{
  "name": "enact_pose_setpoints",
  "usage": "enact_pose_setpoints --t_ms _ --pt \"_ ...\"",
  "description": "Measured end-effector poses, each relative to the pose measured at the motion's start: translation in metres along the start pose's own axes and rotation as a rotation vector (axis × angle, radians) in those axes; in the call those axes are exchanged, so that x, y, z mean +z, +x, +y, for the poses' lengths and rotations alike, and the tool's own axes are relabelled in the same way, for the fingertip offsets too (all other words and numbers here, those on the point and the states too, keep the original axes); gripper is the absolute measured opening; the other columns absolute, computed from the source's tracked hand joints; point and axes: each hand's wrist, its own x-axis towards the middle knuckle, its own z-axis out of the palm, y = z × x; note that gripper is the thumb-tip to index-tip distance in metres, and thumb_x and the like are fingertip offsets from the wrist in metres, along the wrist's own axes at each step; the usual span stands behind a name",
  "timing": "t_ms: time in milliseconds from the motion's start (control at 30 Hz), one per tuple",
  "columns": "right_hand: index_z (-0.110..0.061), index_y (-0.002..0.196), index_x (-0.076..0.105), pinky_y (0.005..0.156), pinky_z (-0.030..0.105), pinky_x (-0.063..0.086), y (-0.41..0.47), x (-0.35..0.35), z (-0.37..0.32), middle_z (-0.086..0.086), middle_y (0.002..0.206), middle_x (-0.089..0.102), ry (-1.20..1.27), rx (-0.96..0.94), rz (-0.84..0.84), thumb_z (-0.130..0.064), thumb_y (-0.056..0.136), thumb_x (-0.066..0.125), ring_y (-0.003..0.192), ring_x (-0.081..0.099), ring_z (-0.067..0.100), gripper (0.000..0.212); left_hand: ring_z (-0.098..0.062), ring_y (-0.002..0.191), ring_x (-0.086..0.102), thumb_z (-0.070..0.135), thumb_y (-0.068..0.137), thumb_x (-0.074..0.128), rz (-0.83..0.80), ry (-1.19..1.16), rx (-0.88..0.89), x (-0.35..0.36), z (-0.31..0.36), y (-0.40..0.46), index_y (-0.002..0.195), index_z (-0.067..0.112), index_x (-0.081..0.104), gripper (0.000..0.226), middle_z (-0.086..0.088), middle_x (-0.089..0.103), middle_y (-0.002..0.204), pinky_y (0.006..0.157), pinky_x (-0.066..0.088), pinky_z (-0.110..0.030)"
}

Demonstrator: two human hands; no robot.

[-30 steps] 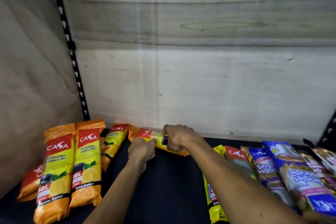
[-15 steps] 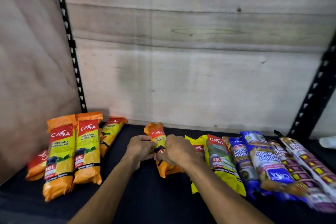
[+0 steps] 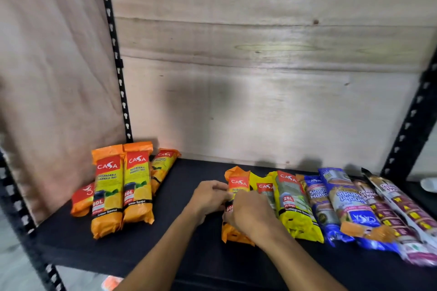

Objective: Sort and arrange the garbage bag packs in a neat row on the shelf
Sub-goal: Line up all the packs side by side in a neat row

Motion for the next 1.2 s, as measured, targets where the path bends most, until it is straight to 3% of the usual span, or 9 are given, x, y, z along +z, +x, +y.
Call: enact_pose_setpoints --t_ms 100,233,333,400,500,667,833,1000,1200 --pt "-0.011 0.125 0.062 0.084 0.033 0.051 -0.005 -0.004 0.001 0.011 0.125 0.063 0.011 0.014 -0.018 -0.041 0.090 0.066 0.114 0.061 0.029 0.046 -0.014 0.091 0.070 0.020 0.084 0.073 0.033 0.036 0.016 -0.001 0.001 -0.005 0.110 0.015 0.069 0.026 -0.003 0.072 0.102 0.079 0.062 -0.031" --pt "-0.009 0.119 0.065 0.082 0.034 0.051 -0.004 -0.005 0.002 0.011 0.122 0.066 0.030 0.033 -0.042 -0.048 0.085 0.070 0.111 0.063 0.029 0.052 -0.012 0.091 0.068 0.042 0.087 0.064 0.420 0.448 0.192 -0.043 0.005 -0.017 0.102 0.028 0.069 0.021 0.008 0.072 0.099 0.084 0.057 -0.034" --pt "-0.011 0.125 0.062 0.086 0.034 0.050 -0.001 -0.004 0.001 0.011 0.129 0.061 0.024 0.046 -0.056 -0.047 0.085 0.070 0.117 0.059 0.030 0.054 -0.030 0.111 0.059 0.040 0.088 0.062 0.691 0.659 0.212 -0.095 0.004 -0.025 0.119 0.017 0.064 0.039 -0.008 0.064 0.121 0.089 0.050 -0.040" --pt "-0.011 0.134 0.053 0.094 0.037 0.049 0.002 -0.002 -0.003 0.014 0.137 0.052 0.020 0.042 -0.041 -0.046 0.087 0.068 0.123 0.053 0.032 0.061 -0.042 0.121 0.047 0.043 0.088 0.061 0.755 0.785 0.080 -0.122 0.001 -0.031 0.129 0.009 0.054 0.053 -0.019 0.051 0.133 0.094 0.045 -0.049" --pt "-0.010 0.142 0.041 0.102 0.043 0.044 0.011 0.006 -0.009 0.016 0.144 0.044 -0.015 0.016 0.021 -0.048 0.091 0.059 0.131 0.044 0.037 0.066 -0.047 0.125 0.041 0.046 0.089 0.060 0.720 0.865 -0.049 -0.139 -0.006 -0.039 0.133 0.003 0.046 0.063 -0.024 0.043 0.136 0.097 0.042 -0.052" --pt "-0.011 0.144 0.038 0.101 0.044 0.044 0.015 0.023 -0.011 0.015 0.146 0.040 -0.083 0.005 0.051 -0.037 0.095 0.055 0.132 0.037 0.037 0.058 -0.044 0.125 0.044 0.046 0.090 0.057 0.644 0.951 -0.091 -0.133 -0.004 -0.036 0.133 0.004 0.044 0.062 -0.022 0.046 0.135 0.096 0.044 -0.049" --pt "-0.010 0.143 0.036 0.105 0.043 0.039 0.010 0.034 -0.009 0.016 0.146 0.039 -0.086 -0.028 0.127 -0.033 0.097 0.050 0.133 0.035 0.036 0.053 -0.043 0.122 0.048 0.033 0.096 0.046 0.638 1.116 -0.132 -0.124 -0.011 -0.025 0.135 0.001 0.039 0.051 -0.025 0.049 0.135 0.099 0.042 -0.044" --pt "-0.010 0.145 0.035 0.108 0.042 0.037 0.007 0.039 -0.006 0.015 0.149 0.039 -0.073 -0.035 0.174 -0.034 0.103 0.038 0.134 0.035 0.034 0.049 -0.043 0.123 0.049 0.029 0.097 0.041 0.591 1.129 -0.184 -0.122 -0.018 -0.020 0.152 0.002 0.014 0.066 -0.030 0.046 0.139 0.098 0.044 -0.043" --pt "-0.010 0.148 0.037 0.109 0.044 0.035 0.010 0.044 -0.001 0.014 0.149 0.041 -0.104 -0.047 0.192 -0.039 0.106 0.027 0.136 0.035 0.037 0.052 -0.047 0.116 0.051 0.022 0.091 0.049 0.588 0.978 -0.027 -0.116 -0.012 -0.027 0.143 0.008 0.031 0.056 -0.024 0.052 0.129 0.095 0.045 -0.051"
